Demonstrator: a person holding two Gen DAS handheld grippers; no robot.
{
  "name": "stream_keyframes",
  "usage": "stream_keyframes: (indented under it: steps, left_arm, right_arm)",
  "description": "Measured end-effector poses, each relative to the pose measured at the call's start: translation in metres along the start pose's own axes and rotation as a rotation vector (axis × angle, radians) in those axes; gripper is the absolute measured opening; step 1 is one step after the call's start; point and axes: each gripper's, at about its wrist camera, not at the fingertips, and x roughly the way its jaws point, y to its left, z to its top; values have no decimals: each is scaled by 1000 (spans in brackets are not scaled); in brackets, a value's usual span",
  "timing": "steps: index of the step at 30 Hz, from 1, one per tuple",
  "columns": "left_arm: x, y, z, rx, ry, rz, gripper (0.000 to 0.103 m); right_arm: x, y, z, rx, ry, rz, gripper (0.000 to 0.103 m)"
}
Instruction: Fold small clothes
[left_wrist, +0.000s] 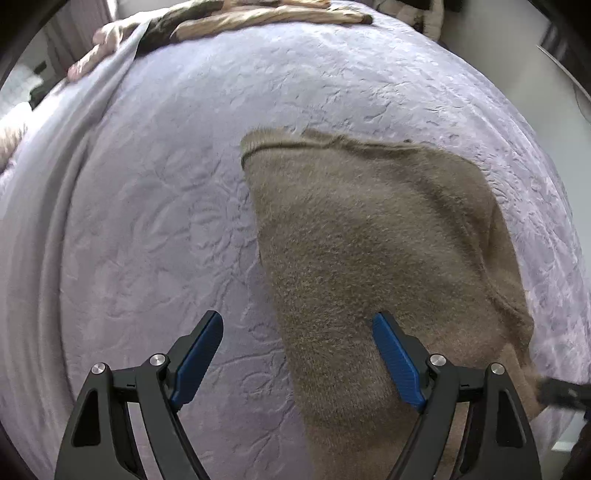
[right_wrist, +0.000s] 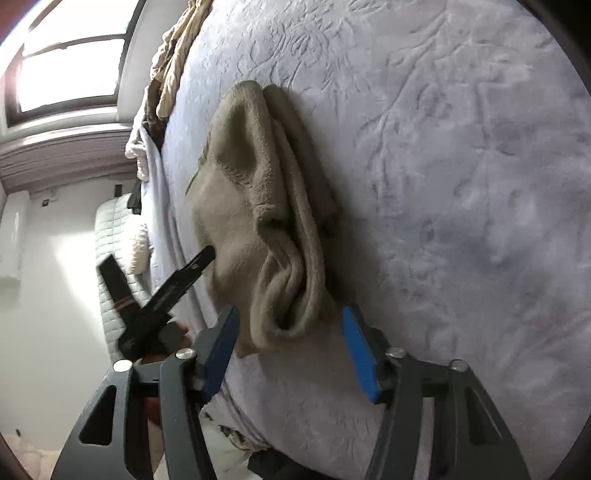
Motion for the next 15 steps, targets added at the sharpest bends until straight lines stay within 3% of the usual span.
stream_keyframes:
  steps: [1,3,5,7,12,13,15]
  left_arm:
    - [-3,-2,-1,17,-5,4,84]
    - [-2,-3,-3,45,0,19,84]
    - [7,-1,-8,48,14,17,85]
    - [12,3,-8,23,19,3,97]
    - [7,12,-6,2,18,-14,97]
    - [5,12,-6,8,17,-9,97]
    - [-3,14,-7,27,10,0,97]
  right_arm:
    - [3,5,2,-16,-2,1,15]
    - [3,14,2,-70,-30,-46,15]
    - [8,13,-3,-125,-34,-170,14]
    - [19,-2,-10,-138,-8,-272,14]
    - [17,-19,-19,-84,-22,-250,14]
    - [15,-17,-21,-90,-17,-263,17]
    - [6,-13,-24,-104,-19,-307,33]
